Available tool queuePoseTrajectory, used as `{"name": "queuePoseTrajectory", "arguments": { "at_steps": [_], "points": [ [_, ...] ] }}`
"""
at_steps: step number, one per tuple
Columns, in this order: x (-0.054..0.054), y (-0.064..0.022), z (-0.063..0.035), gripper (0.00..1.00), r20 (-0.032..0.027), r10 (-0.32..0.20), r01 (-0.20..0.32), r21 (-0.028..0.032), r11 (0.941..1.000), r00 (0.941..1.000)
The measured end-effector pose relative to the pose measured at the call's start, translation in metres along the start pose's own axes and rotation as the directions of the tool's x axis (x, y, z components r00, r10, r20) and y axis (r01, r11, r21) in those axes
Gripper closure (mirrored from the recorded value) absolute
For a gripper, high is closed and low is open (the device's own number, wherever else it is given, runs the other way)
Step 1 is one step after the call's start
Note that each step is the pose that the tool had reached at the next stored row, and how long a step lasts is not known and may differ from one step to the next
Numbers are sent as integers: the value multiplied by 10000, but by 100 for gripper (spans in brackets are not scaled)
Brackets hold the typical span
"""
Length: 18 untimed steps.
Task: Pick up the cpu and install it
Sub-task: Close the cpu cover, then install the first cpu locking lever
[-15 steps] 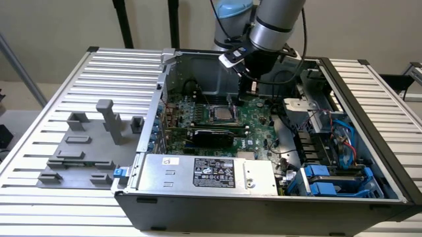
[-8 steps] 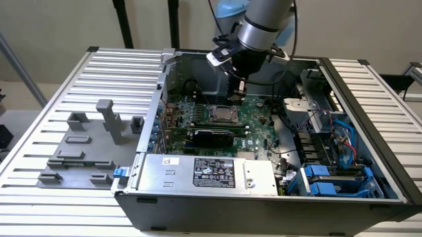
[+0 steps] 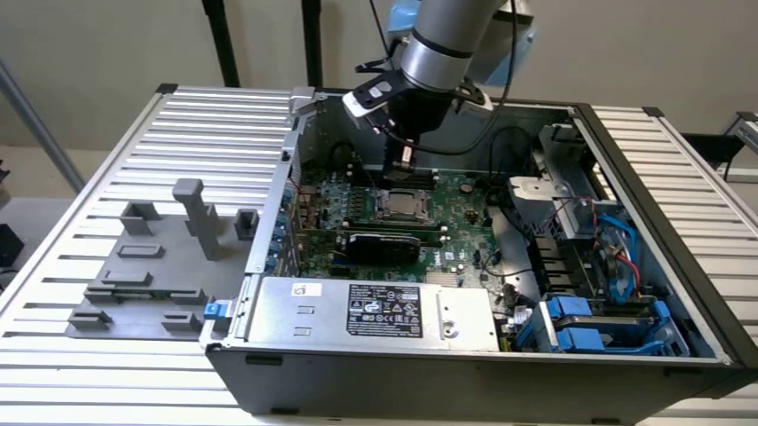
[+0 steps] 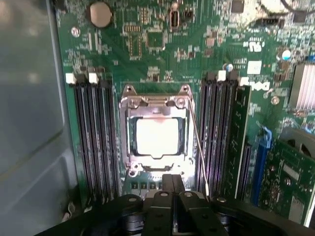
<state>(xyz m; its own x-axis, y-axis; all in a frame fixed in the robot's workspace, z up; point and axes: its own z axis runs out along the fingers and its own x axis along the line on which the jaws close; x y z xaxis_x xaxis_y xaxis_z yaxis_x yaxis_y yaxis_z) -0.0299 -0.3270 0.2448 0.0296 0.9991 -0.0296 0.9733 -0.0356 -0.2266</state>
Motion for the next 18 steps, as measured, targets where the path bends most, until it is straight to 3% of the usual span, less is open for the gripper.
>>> {"name": "queuePoseTrajectory", "arguments": {
  "at_steps": [3, 18],
  "points": [
    [-10, -103, 28, 89, 3, -2, 2, 71, 10000, 10000],
    [-14, -109, 30, 89, 1, -2, 2, 71, 10000, 10000]
  ]
}}
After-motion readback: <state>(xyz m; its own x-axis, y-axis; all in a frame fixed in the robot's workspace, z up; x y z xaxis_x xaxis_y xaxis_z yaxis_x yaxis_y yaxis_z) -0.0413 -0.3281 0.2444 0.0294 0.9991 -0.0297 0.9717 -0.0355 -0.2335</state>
